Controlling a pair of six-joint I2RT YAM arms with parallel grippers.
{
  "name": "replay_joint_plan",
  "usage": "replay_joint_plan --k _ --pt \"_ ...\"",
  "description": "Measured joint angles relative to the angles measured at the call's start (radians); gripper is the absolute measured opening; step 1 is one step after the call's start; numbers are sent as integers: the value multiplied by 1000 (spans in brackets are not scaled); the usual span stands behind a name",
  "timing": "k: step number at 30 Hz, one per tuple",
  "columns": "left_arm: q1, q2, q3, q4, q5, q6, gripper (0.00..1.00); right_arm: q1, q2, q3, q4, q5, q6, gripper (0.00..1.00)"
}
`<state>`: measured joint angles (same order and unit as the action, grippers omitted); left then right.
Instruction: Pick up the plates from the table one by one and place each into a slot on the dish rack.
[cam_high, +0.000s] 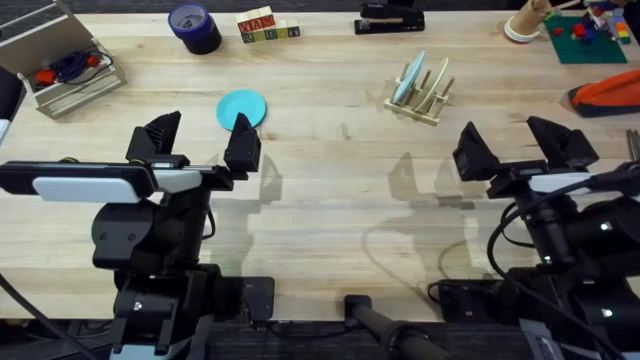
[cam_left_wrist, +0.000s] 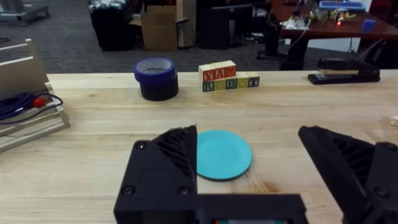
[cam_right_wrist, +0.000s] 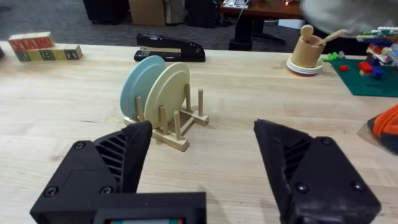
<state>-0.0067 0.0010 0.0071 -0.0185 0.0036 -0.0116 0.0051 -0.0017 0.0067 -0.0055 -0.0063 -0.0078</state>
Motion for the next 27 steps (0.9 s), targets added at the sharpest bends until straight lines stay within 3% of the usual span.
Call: replay_joint_plan --k 21,27 --pt "0 0 2 -7 -46 -1 993 -2 1 3 -6 3 0 993" --pt "3 45 67 -90 -79 -71 993 -2 56 104 -136 37 0 995"
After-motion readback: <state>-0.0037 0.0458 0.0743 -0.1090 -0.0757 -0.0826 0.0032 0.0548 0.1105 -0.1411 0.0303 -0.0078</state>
